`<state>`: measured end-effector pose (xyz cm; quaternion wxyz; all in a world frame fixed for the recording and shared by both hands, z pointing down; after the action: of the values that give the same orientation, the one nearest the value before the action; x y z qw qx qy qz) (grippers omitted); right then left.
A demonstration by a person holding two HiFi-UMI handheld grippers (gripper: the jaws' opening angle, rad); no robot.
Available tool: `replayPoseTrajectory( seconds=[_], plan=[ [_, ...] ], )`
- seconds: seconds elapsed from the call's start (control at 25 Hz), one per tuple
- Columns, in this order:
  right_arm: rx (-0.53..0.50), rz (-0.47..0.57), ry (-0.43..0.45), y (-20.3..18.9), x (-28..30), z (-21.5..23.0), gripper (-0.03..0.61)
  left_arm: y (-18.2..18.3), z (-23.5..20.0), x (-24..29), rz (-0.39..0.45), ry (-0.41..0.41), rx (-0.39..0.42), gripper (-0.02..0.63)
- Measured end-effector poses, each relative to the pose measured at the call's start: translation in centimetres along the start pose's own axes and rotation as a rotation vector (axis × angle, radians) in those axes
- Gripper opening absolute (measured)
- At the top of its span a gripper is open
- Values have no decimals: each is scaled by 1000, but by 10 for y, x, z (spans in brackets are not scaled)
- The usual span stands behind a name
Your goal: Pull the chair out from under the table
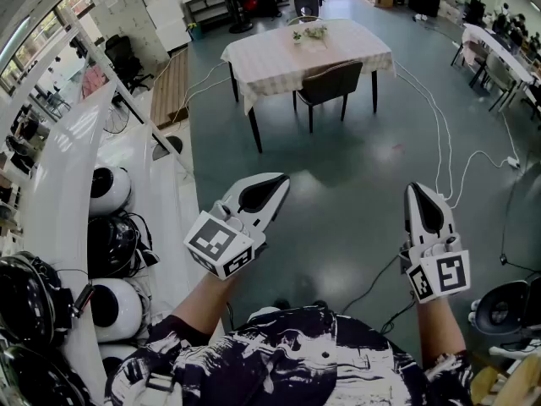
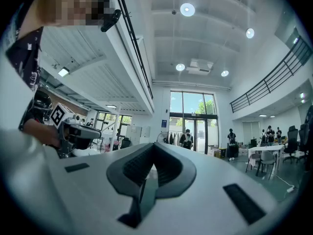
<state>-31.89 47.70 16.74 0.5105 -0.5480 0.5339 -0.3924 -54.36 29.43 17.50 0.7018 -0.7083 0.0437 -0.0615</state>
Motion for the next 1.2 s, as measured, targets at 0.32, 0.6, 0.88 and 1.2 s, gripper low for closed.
replayPoseTrajectory(
  seconds=[0.32, 0.6, 0.88, 1.2],
  plan=[
    [-10, 3, 9, 1, 6, -9, 5, -1, -6, -4, 3, -7, 1, 5],
    [-28, 7, 14, 3, 6, -10, 6, -1, -5, -4, -2, -16, -9, 5],
    [-57, 134, 9, 14, 8, 2, 411, 14, -2, -1, 148, -74, 78, 457],
    [-54, 137, -2, 14, 5, 15, 453, 16, -1, 5, 124, -73, 112, 474]
  ],
)
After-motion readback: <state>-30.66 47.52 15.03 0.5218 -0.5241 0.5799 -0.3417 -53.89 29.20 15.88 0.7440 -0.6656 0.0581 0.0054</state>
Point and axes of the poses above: the fingertips, and each gripper's own axes: x forward along the fingers, z to its right, y out of its top, the point moved 6 cm from there along -x, backward along the fingers, and after that the axes turned 4 degrees about -x, right-handed, at the moved point
